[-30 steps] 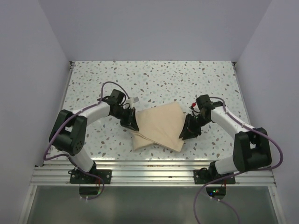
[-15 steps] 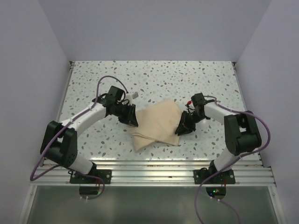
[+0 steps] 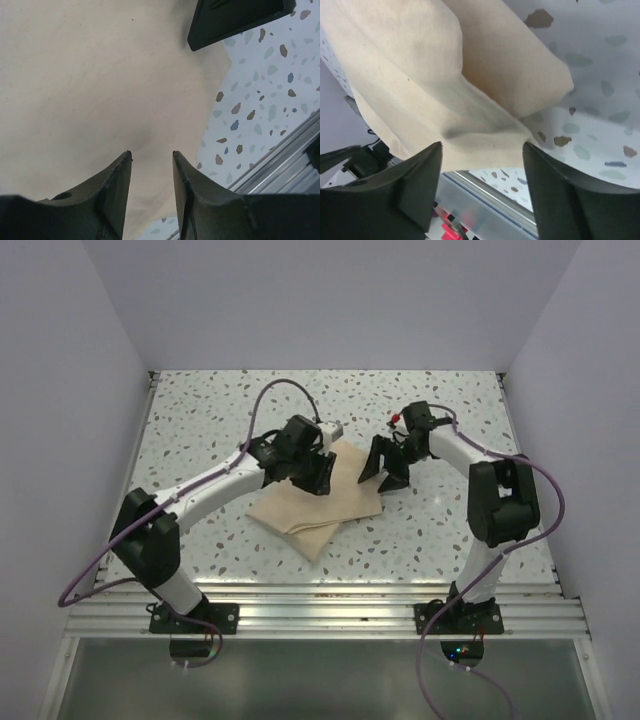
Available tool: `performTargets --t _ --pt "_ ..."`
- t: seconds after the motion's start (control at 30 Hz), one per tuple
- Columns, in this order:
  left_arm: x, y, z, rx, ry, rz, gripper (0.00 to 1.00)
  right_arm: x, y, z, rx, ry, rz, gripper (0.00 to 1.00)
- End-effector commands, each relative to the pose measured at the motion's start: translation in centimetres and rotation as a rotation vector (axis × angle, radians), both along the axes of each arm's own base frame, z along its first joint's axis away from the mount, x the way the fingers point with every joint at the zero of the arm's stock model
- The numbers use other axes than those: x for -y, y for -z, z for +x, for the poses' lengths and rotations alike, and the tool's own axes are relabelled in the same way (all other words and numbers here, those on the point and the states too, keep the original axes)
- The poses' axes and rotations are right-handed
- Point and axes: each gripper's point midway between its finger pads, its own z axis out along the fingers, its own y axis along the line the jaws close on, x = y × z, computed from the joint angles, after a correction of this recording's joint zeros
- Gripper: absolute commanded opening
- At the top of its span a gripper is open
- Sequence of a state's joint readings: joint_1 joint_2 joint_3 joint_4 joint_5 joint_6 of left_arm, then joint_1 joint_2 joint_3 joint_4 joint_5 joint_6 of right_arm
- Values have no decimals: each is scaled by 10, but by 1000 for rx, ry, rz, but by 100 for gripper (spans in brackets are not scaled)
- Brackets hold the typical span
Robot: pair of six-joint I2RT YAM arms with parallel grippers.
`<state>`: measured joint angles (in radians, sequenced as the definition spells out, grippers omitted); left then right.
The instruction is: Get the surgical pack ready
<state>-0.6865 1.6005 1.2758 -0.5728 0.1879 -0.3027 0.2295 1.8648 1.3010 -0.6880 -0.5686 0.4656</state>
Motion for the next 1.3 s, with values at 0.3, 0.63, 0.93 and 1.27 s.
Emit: performTargets --t 0.3,0.63,0.93,1.27 --pt "37 36 -27 203 -15 474 51 51 -46 -35 18 112 -4 99" --pt "40 47 -40 235 15 557 64 46 -31 -57 0 124 47 99" --pt "37 58 -35 264 2 617 59 45 -35 -58 9 127 56 99" --pt "49 68 -38 234 46 582 50 41 -36 -57 0 127 75 99"
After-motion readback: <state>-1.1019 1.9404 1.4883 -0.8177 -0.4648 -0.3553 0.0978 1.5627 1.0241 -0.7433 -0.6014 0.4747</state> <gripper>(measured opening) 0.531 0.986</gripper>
